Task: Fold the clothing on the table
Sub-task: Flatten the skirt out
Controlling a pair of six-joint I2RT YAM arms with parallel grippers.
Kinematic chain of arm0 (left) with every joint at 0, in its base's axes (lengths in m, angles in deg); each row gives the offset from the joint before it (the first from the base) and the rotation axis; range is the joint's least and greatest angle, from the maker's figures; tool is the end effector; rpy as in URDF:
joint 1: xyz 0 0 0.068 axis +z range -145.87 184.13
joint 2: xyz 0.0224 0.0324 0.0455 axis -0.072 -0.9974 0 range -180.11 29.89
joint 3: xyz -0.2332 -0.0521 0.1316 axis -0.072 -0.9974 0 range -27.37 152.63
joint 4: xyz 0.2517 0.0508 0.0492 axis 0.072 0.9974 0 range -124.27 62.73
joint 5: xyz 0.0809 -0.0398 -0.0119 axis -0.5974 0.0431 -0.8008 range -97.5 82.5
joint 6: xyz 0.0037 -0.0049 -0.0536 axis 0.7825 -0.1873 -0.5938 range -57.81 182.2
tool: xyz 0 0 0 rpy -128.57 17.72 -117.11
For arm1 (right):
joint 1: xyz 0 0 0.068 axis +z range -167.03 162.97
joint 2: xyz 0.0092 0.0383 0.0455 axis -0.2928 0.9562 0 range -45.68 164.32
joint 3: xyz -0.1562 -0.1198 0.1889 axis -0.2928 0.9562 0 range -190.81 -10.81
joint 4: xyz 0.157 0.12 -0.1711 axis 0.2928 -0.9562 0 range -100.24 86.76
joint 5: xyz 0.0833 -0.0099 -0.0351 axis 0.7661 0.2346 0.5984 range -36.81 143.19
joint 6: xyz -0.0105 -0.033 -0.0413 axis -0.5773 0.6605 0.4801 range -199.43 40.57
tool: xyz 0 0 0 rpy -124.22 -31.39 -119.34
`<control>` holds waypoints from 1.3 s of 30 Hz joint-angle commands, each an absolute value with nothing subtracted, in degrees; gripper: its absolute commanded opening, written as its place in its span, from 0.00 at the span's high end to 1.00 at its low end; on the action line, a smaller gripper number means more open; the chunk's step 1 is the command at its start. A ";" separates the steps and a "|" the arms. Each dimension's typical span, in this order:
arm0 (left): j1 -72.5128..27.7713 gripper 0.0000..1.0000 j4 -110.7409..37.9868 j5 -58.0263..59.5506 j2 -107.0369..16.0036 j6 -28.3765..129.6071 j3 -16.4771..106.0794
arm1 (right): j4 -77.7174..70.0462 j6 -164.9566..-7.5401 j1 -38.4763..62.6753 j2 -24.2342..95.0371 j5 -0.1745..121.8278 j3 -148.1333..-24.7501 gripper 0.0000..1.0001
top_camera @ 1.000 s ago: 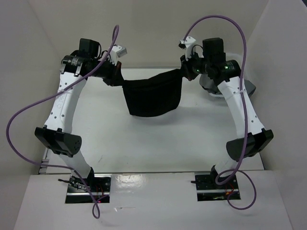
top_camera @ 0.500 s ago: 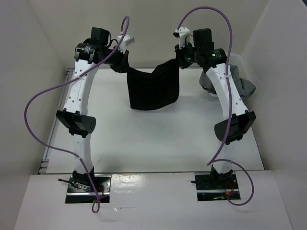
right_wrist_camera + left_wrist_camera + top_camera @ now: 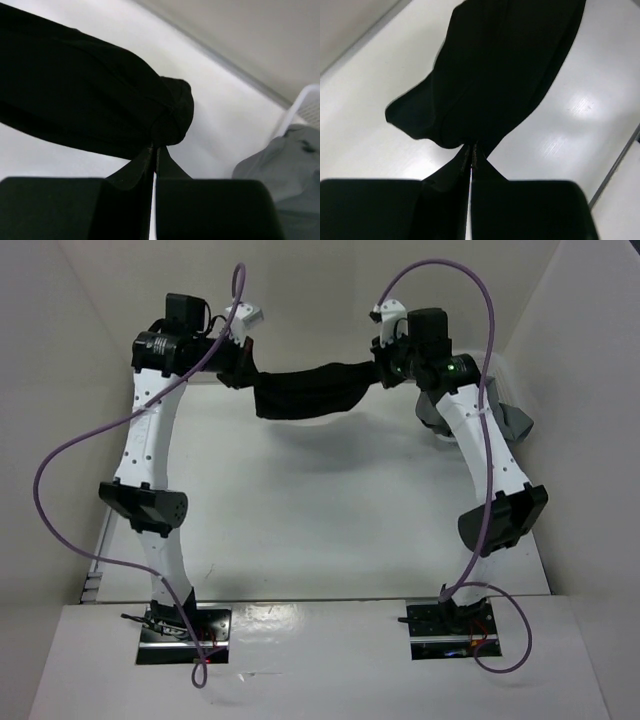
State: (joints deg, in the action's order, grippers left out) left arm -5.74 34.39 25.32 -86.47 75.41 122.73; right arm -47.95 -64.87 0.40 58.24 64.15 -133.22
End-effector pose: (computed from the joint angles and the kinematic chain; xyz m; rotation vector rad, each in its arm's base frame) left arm 0.3838 -0.0863 0.4765 0.7370 1.9955 -0.5868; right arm 0.3744 0.1246 0.4562 -0.6736 1.9114 0.2255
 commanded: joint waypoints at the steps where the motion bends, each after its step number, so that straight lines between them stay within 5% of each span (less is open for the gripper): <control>1: -1.86 1.00 32.81 33.71 -80.72 75.91 102.92 | -42.63 -63.70 0.99 53.12 64.69 -121.14 1.00; 5: -1.05 1.00 14.71 28.48 -67.60 73.27 69.86 | -41.47 -61.25 0.99 49.51 68.82 -104.02 1.00; 9: -1.58 1.00 15.99 29.94 -63.19 76.08 54.75 | -46.29 -57.47 2.82 47.75 71.29 -96.33 1.00; 14: -4.48 1.00 16.52 31.61 -57.92 78.01 43.40 | -55.52 -53.68 7.84 50.30 74.45 -93.96 1.00; 25: -12.21 1.00 17.14 30.03 -53.08 79.16 39.08 | -65.63 -47.62 18.74 55.31 76.13 -92.55 0.97; 26: -12.22 0.93 17.14 30.03 -53.08 79.16 39.08 | -65.64 -47.62 19.27 55.83 76.73 -92.55 0.90; 27: -12.22 0.86 17.66 30.03 -52.38 79.77 39.08 | -66.60 -46.92 19.27 55.83 76.74 -92.55 0.70; 30: -12.75 0.61 18.28 30.65 -50.89 80.48 39.08 | -68.54 -45.60 19.27 55.83 77.79 -92.55 0.46; 34: -12.75 0.37 18.81 31.17 -49.48 81.09 39.08 | -69.60 -44.98 19.27 54.78 77.80 -92.55 0.43; 39: -12.75 0.25 18.81 27.31 -47.37 79.96 40.56 | -68.46 -46.65 19.27 53.56 74.99 -93.78 0.41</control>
State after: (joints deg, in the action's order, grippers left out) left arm -12.69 18.28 28.51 -49.29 79.08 39.00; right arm -67.75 -46.38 19.33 56.12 75.99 -92.76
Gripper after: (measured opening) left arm 0.736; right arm 0.590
